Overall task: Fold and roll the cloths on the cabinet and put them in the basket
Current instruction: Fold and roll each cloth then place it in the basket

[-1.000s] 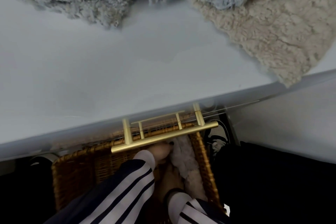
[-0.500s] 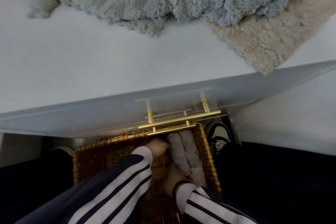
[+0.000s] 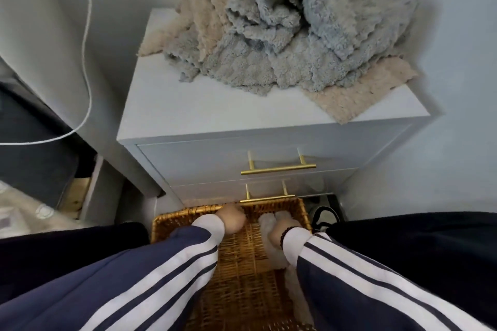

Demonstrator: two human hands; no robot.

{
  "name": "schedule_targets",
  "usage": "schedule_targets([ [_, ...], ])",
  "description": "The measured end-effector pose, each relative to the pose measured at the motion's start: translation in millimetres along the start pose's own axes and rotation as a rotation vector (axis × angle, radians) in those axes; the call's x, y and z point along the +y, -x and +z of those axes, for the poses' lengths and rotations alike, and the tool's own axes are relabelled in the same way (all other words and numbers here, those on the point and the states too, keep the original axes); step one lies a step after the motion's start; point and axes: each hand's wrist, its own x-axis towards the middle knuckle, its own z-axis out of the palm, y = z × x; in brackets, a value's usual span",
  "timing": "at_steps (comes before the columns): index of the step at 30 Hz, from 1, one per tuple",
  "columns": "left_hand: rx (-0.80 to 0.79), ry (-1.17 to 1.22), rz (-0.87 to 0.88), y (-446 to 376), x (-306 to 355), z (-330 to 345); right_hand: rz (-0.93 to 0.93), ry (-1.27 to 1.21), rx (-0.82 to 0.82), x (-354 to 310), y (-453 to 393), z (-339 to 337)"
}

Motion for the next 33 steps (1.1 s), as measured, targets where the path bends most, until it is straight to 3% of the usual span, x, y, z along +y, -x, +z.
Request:
schedule_targets([
  [5, 0.105, -0.071, 0.056, 39.2, 24.0, -33.5, -0.146, 0.346, 0.020, -16.4, 39.2, -34.0],
  [12, 0.305, -0.114, 0.179, 105.4, 50.0, -72.2, -0.288, 0.560, 0.078, -34.5, 78.9, -79.6],
  [16, 0.316, -0.074, 0.267, 145.4, 55.8, -96.2, -0.375, 0.594, 0.110, -42.3, 107.6, -111.5],
  [22, 0.330, 0.241, 0.409, 183.5, 60.4, -121.7, -0.582, 0.334, 0.141, -56.4, 143.1, -150.6],
  [28, 0.475, 0.438, 0.496, 180.2, 66.1, -136.7, -0.791, 0.002, 0.442, -76.0, 139.4, -171.4],
  [33, 0.526, 0.487, 0.563, 165.3, 80.9, -147.2, -0.909, -0.073, 0.619, -90.9, 118.8, -178.7],
])
